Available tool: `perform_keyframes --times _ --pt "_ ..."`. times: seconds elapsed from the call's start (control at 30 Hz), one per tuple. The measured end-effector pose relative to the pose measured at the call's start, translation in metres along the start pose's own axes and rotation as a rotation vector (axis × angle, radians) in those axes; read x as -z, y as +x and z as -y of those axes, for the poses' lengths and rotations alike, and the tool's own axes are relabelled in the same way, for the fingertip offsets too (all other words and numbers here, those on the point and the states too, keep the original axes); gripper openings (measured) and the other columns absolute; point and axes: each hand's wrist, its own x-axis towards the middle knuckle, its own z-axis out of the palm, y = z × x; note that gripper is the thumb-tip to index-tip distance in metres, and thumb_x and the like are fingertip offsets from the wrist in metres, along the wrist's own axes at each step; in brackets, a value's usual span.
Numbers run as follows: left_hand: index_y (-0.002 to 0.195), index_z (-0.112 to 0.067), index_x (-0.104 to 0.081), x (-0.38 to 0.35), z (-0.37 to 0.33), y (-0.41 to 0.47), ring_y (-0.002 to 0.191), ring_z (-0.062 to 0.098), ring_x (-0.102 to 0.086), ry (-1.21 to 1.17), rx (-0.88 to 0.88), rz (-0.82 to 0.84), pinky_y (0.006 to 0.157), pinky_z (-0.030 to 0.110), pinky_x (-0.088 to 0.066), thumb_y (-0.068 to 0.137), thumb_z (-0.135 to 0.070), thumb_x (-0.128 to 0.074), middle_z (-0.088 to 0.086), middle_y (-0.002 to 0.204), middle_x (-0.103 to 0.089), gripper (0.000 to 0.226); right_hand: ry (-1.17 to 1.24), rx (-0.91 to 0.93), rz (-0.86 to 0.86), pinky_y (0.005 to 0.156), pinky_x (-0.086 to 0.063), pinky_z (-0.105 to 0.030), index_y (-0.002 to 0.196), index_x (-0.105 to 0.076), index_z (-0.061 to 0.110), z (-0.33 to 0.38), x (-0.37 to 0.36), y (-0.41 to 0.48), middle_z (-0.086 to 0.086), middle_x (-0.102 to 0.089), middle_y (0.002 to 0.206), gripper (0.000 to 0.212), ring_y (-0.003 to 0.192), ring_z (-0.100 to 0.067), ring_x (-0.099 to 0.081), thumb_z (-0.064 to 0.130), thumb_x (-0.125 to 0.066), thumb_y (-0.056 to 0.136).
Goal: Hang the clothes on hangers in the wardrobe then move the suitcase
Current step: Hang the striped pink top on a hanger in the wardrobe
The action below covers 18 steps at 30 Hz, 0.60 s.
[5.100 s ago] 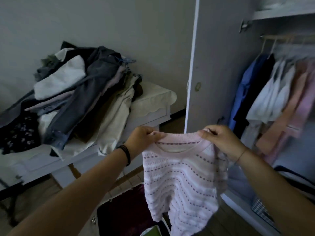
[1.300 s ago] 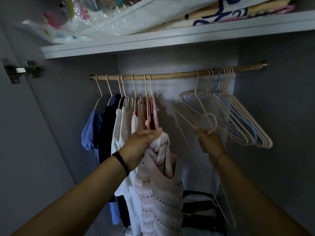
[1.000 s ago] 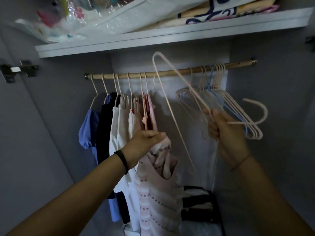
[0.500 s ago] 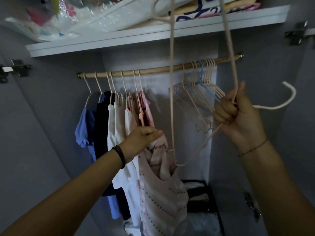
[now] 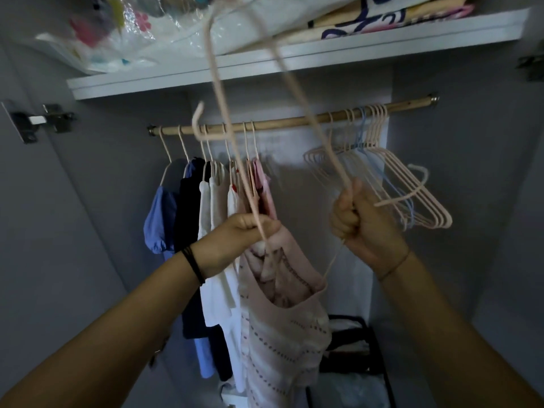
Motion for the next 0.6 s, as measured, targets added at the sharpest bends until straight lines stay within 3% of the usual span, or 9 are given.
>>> perform_keyframes --times 0.13,0.23,0.33,0.4,0.47,0.53,0.6 --pt "0.103 0.011 -0.062 0.03 0.011 -0.009 0.079 0.025 -0.066 -0.249 0.062 -0.157 0.076 0.031 -0.056 0.083 -0.024 -0.059 0.021 0.09 -0.067 0.04 -0.267 -0.188 -0.053 0.042 -0.019 -0.019 0.058 -0.058 0.023 -0.032 0.021 -0.015 0.007 -0.03 0.046 0.043 0.04 -0.007 -0.022 0.063 -0.067 0.071" --pt "0.082 0.0 -0.071 0.044 0.027 -0.017 0.067 0.021 -0.068 -0.33 0.105 -0.329 0.061 0.026 -0.056 0.088 -0.016 -0.056 0.013 0.074 -0.071 0.023 -0.394 -0.293 -0.08 0.04 -0.019 -0.018 0.059 -0.061 0.019 -0.038 0.028 -0.029 0.004 -0.032 0.045 0.035 0.04 -0.008 -0.022 0.043 -0.055 0.084" --pt "0.062 -0.012 -0.073 0.052 0.043 -0.025 0.058 0.018 -0.064 -0.308 0.142 -0.491 0.052 0.021 -0.053 0.094 -0.008 -0.051 0.007 0.062 -0.069 0.039 -0.449 -0.366 -0.083 0.038 -0.019 -0.014 0.067 -0.054 0.008 -0.028 0.032 -0.034 0.002 -0.03 0.043 0.031 0.037 -0.008 -0.021 0.03 -0.048 0.088" --pt "0.064 -0.008 -0.068 0.053 0.048 -0.03 0.053 0.017 -0.062 -0.283 0.148 -0.577 0.051 0.022 -0.052 0.096 -0.015 -0.051 0.008 0.06 -0.067 0.036 -0.477 -0.405 -0.074 0.037 -0.02 -0.013 0.07 -0.05 0.004 -0.02 0.036 -0.035 0.001 -0.029 0.041 0.035 0.035 -0.008 -0.02 0.037 -0.051 0.082" --pt "0.07 0.002 -0.063 0.052 0.05 -0.032 0.057 0.023 -0.058 -0.218 0.11 -0.653 0.057 0.027 -0.049 0.093 -0.023 -0.056 0.014 0.064 -0.064 0.035 -0.5 -0.433 -0.059 0.036 -0.021 -0.012 0.07 -0.052 0.003 -0.015 0.038 -0.035 0.001 -0.029 0.04 0.053 0.033 -0.008 -0.02 0.054 -0.066 0.07" --pt "0.066 0.003 -0.061 0.047 0.051 -0.03 0.057 0.024 -0.054 -0.148 0.077 -0.723 0.059 0.029 -0.045 0.093 -0.02 -0.057 0.014 0.06 -0.061 0.035 -0.527 -0.483 -0.036 0.035 -0.022 -0.011 0.066 -0.056 0.007 -0.013 0.036 -0.037 0.001 -0.03 0.039 0.068 0.032 -0.008 -0.021 0.069 -0.077 0.048" --pt "0.066 -0.001 -0.064 0.046 0.049 -0.029 0.051 0.017 -0.055 -0.093 0.064 -0.771 0.056 0.026 -0.046 0.093 -0.012 -0.056 0.005 0.053 -0.062 0.03 -0.576 -0.527 0.0 0.034 -0.022 -0.011 0.061 -0.058 0.01 -0.009 0.029 -0.039 0.0 -0.03 0.039 0.069 0.032 -0.008 -0.022 0.073 -0.077 0.04"
